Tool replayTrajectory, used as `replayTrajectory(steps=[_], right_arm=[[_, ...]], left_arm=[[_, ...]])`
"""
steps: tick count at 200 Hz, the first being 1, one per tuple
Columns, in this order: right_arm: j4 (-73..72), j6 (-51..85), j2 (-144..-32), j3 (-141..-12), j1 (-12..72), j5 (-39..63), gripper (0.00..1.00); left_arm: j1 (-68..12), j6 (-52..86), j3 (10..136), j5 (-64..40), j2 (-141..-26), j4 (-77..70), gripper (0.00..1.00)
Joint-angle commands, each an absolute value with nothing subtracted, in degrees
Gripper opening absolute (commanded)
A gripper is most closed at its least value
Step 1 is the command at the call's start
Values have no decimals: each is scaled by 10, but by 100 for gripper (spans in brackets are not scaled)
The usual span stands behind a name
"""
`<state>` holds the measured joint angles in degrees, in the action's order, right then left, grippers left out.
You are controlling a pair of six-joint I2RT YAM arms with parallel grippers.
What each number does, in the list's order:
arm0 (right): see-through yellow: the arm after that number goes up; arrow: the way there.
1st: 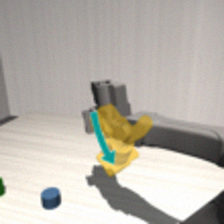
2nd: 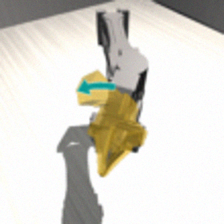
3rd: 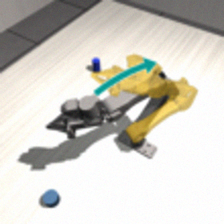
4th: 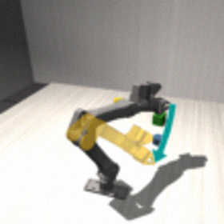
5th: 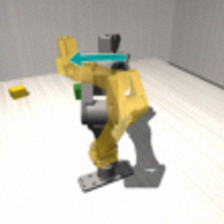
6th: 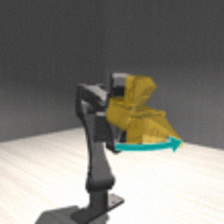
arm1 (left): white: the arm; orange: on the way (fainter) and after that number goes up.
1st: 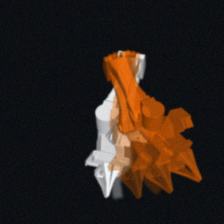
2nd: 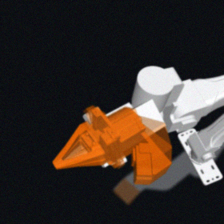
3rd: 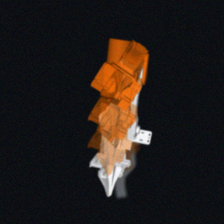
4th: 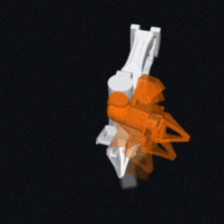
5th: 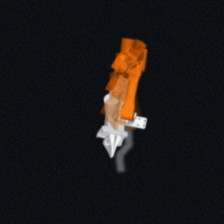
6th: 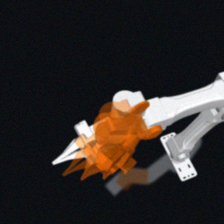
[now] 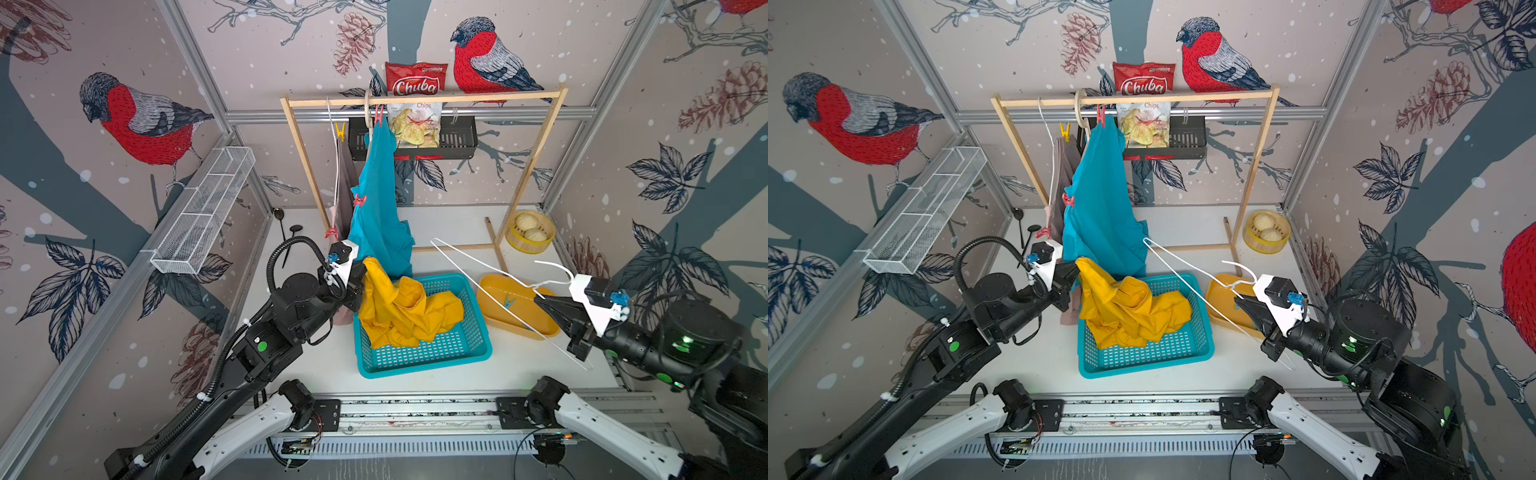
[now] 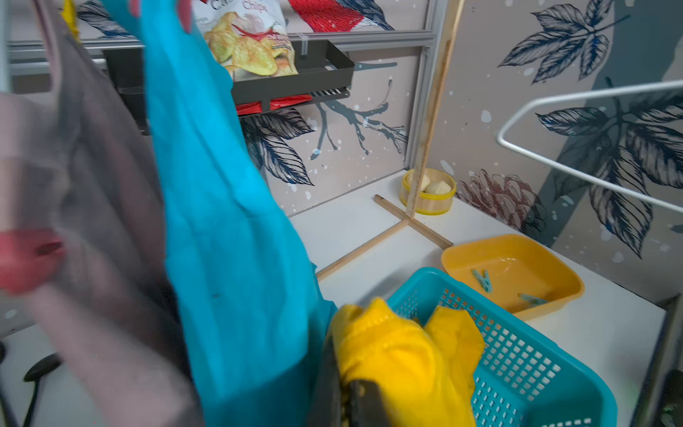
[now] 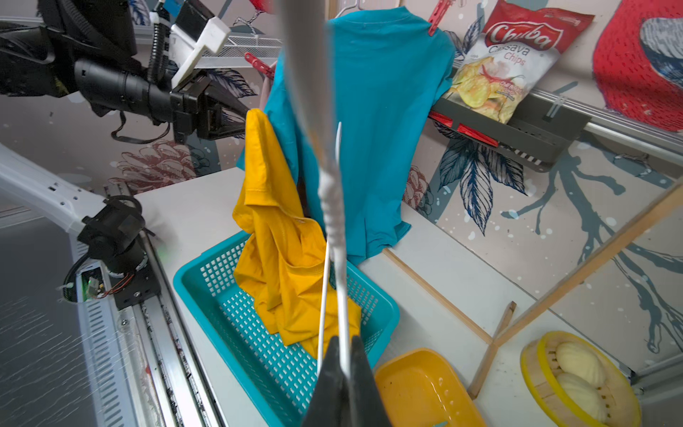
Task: Remove the clothespins securing t-shirts to the hanger
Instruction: Move the basket to the center of the board, then place the T-shirt in the basket, then place the hanger on the clothes rail.
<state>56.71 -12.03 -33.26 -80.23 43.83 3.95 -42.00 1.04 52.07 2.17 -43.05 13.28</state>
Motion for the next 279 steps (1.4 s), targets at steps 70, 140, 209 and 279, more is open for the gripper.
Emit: replayTrajectory(steps=[70, 140, 209, 279], right_arm=[[411, -88, -357, -726, 442, -119, 0], [356, -76, -420, -702, 441, -79, 0], [325, -65, -455, -690, 425, -38, 0], [241, 7, -485, -662, 416, 1, 0]], left_arm=[[-485, -24, 614, -47, -613, 117, 59], [-485, -52, 638, -30, -620, 150, 59], [-485, -59, 679, -28, -618, 172, 58], [-490, -32, 703, -126, -667, -109, 45]])
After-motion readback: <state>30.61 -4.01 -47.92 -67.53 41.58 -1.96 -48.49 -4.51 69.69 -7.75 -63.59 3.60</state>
